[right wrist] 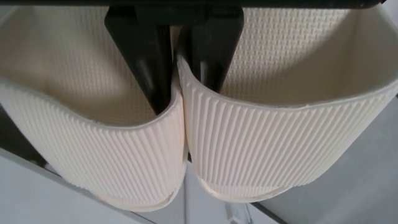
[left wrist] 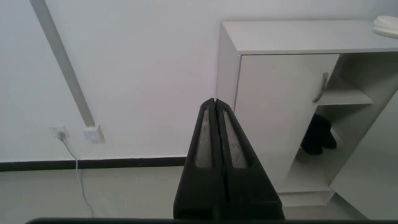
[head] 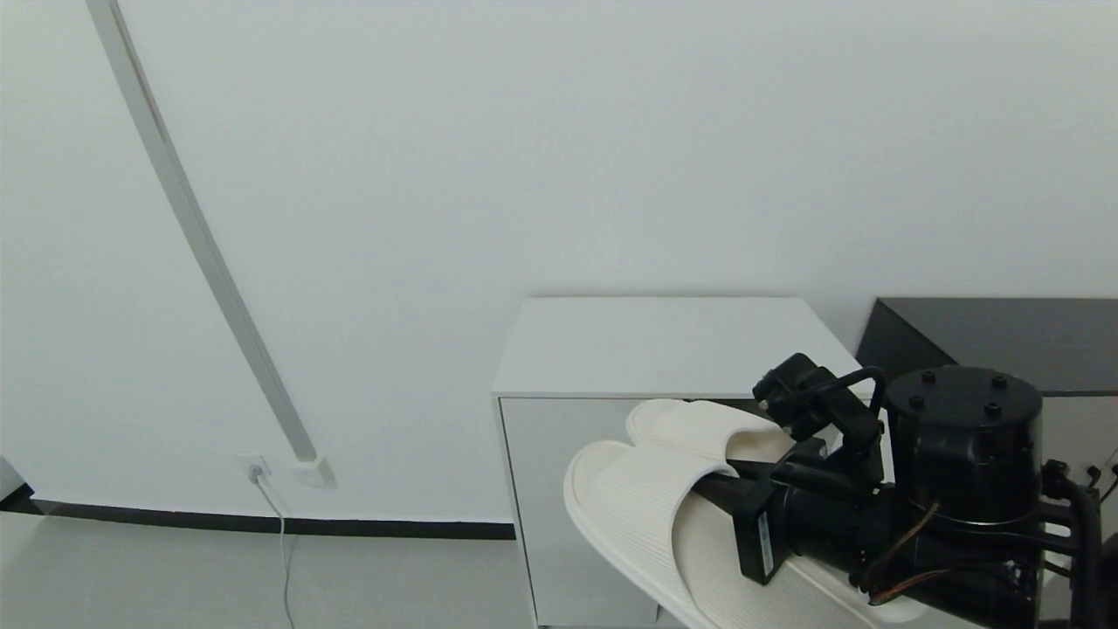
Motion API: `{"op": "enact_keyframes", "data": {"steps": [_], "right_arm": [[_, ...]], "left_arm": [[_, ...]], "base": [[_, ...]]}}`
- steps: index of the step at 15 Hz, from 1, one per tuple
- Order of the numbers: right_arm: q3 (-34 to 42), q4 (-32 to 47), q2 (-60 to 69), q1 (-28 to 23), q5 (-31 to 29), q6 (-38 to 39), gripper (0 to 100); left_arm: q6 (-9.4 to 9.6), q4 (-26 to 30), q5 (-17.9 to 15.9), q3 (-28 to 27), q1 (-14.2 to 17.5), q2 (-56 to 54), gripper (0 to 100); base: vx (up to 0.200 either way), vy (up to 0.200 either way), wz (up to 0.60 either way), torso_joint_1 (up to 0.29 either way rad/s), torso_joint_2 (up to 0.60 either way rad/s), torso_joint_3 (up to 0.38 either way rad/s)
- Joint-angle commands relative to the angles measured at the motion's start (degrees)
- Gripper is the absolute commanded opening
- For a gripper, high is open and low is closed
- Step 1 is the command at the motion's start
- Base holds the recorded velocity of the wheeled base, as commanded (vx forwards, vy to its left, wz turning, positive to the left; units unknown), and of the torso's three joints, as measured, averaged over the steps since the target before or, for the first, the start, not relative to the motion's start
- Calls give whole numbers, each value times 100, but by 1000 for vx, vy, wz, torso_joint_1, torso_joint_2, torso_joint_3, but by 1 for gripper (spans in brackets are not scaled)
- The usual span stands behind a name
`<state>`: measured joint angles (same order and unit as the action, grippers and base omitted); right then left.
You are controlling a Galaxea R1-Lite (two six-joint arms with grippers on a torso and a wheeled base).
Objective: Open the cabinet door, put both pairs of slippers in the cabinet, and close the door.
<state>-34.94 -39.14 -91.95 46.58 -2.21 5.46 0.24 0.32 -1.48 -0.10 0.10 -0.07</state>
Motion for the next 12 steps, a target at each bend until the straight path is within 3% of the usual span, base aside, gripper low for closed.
{"op": "enact_keyframes", "data": {"steps": [1, 10, 12], "right_arm": [[5, -6, -7, 0, 1, -19, 0], [57, -49, 46, 0, 1, -19, 0], [66, -49, 55, 0, 1, -10, 0]], "left_arm": [[2, 3, -2, 1, -1, 7, 0], [11, 3, -2, 1, -1, 7, 0], [11, 3, -2, 1, -1, 7, 0]], "base": [[0, -200, 0, 2, 7, -2], [0, -200, 0, 2, 3, 2], [0, 0, 0, 0, 0, 0]]}}
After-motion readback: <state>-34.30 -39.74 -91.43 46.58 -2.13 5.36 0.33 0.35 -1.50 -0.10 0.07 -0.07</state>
